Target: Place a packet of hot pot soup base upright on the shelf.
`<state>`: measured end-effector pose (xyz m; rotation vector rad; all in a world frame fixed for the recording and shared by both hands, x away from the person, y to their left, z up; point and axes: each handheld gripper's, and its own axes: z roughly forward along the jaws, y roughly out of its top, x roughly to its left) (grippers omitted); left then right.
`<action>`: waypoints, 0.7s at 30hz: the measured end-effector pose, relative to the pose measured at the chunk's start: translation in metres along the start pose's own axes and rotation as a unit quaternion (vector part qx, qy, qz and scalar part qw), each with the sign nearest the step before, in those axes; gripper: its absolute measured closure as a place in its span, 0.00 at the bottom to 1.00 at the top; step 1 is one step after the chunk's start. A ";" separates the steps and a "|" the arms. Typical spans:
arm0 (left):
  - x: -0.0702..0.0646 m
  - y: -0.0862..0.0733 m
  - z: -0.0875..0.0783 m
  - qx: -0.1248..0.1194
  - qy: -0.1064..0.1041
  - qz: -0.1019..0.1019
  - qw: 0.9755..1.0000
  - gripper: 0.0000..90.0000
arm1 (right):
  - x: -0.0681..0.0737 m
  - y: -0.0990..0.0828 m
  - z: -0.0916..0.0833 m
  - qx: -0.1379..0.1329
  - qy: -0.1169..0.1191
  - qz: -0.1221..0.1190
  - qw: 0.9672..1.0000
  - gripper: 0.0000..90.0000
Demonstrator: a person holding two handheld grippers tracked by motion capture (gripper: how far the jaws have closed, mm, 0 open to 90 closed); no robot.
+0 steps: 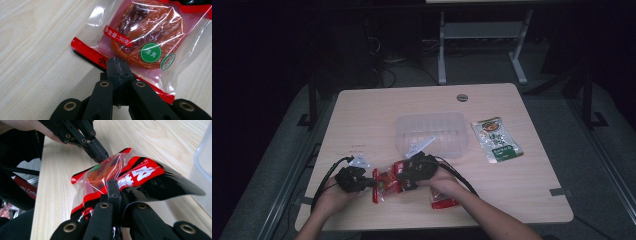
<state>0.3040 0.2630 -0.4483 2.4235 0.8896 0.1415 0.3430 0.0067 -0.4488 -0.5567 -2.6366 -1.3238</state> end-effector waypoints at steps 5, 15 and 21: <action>0.001 0.000 -0.004 -0.013 -0.003 0.003 1.000 1.00 | 0.000 0.002 -0.006 -0.013 0.018 0.002 1.000 1.00; -0.002 -0.002 -0.013 -0.041 -0.010 -0.002 0.999 0.92 | 0.005 0.009 -0.030 -0.036 0.051 0.000 0.998 1.00; -0.005 -0.002 -0.013 -0.042 -0.019 -0.003 0.999 0.79 | 0.007 0.010 -0.047 -0.043 0.047 -0.009 0.998 1.00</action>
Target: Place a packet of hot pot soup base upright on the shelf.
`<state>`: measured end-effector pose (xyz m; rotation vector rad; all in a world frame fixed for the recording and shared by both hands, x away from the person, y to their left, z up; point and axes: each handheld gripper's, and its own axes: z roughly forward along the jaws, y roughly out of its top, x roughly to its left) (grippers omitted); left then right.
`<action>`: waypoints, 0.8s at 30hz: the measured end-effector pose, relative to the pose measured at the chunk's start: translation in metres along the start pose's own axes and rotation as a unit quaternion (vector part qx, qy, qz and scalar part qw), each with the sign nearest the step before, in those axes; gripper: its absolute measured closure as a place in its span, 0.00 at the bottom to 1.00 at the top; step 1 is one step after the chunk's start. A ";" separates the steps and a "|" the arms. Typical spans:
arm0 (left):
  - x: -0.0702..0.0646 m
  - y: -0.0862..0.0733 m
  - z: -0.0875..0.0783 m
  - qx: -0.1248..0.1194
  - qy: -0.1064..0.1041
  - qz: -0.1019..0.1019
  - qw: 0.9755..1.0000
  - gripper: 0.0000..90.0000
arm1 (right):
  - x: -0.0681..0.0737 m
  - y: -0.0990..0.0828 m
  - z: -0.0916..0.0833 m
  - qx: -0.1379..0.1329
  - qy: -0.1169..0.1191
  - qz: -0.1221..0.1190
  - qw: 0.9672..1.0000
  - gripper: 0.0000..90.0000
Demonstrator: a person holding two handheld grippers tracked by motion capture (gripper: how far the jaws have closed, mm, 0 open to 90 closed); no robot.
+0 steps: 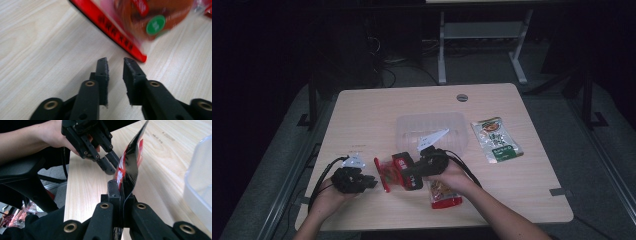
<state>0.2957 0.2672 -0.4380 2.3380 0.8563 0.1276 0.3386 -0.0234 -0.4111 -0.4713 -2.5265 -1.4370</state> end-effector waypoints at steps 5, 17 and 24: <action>-0.001 0.000 0.002 0.001 -0.012 0.002 1.000 0.64 | 0.001 0.002 -0.016 -0.010 0.000 -0.005 1.000 1.00; -0.003 0.000 0.000 -0.018 -0.016 0.014 1.000 0.34 | 0.001 0.002 -0.056 -0.027 -0.018 -0.014 0.999 1.00; -0.002 0.000 -0.001 -0.026 -0.008 0.017 0.999 0.24 | -0.001 0.005 -0.073 -0.039 -0.029 -0.017 0.999 1.00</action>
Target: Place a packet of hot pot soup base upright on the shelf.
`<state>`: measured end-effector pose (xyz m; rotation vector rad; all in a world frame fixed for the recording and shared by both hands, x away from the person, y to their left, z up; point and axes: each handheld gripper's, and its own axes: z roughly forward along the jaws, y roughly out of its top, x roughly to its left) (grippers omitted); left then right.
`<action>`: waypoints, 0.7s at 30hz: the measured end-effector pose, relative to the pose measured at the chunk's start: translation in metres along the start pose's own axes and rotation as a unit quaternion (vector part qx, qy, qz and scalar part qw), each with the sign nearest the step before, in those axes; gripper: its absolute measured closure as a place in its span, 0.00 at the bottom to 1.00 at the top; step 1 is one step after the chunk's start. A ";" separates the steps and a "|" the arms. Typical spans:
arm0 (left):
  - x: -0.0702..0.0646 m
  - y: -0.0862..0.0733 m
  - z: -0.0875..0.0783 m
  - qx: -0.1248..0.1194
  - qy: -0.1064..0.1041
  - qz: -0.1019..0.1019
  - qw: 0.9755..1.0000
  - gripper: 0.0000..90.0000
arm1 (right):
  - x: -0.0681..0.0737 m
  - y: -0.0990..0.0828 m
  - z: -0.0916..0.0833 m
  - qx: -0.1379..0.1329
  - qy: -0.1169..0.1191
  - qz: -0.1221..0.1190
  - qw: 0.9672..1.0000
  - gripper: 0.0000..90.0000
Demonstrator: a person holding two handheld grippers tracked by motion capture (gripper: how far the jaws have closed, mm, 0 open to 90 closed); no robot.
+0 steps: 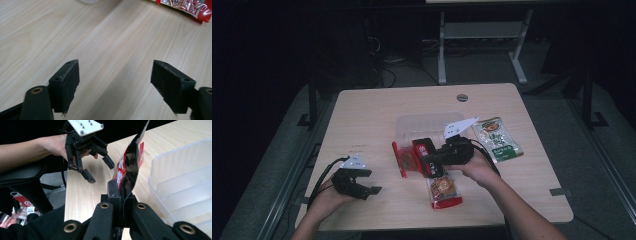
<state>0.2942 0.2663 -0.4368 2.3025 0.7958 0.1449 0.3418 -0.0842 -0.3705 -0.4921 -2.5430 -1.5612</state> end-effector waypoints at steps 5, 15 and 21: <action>0.000 0.001 0.001 0.007 0.004 0.007 1.000 0.20 | -0.003 0.002 -0.011 -0.009 -0.008 0.000 1.000 1.00; -0.001 0.003 0.001 0.003 0.005 0.010 1.000 0.17 | -0.014 0.001 -0.037 -0.030 -0.041 0.009 0.999 1.00; -0.006 0.004 0.000 -0.001 0.020 0.024 1.000 0.15 | -0.020 0.001 -0.051 -0.042 -0.062 0.015 0.997 1.00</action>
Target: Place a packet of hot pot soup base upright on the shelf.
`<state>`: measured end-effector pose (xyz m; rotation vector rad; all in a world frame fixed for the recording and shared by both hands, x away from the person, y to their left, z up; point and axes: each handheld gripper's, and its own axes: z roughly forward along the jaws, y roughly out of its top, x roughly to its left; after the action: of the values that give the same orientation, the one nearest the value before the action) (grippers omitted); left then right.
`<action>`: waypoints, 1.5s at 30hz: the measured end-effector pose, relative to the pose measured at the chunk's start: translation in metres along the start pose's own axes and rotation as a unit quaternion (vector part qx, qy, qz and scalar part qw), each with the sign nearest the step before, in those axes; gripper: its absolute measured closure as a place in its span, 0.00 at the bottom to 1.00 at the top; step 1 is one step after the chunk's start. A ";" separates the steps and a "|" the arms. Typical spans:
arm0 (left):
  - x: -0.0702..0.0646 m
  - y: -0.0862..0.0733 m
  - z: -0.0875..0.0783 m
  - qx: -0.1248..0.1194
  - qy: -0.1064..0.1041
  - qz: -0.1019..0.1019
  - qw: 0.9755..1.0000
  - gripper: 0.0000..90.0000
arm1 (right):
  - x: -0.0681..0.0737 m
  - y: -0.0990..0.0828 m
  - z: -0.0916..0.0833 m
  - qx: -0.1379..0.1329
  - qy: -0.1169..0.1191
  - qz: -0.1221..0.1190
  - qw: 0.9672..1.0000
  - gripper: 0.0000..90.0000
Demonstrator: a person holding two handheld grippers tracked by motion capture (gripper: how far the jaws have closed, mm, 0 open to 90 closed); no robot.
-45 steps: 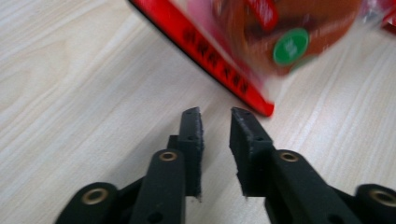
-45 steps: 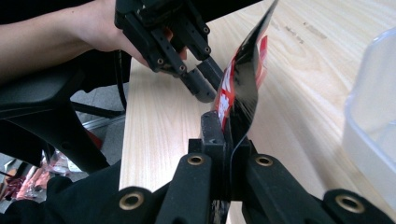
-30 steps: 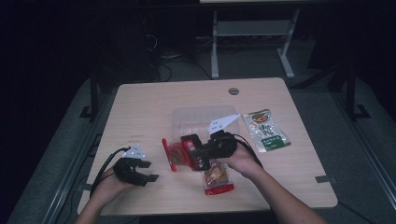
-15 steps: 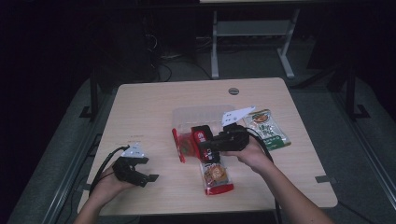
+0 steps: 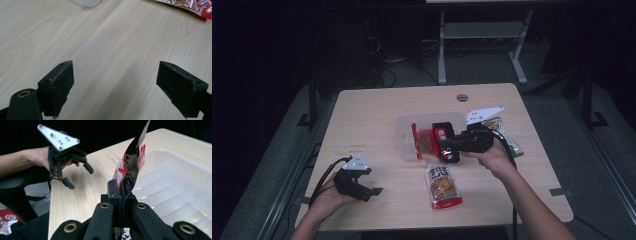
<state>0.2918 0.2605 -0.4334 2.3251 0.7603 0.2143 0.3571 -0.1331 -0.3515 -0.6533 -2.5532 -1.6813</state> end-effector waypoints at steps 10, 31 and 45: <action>0.003 -0.001 -0.001 -0.008 0.013 -0.013 1.000 0.15 | -0.014 -0.002 -0.018 -0.014 -0.037 0.007 0.999 1.00; 0.007 0.001 0.009 -0.008 -0.013 -0.016 1.000 0.15 | -0.030 -0.006 0.006 0.003 -0.067 0.027 0.997 1.00; -0.005 0.003 0.010 0.034 0.028 0.019 0.999 0.14 | -0.034 -0.004 0.031 0.017 -0.074 0.023 0.997 1.00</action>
<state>0.2925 0.2496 -0.4389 2.4079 0.7621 0.2763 0.3935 -0.1187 -0.3760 -0.8597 -2.6357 -1.6289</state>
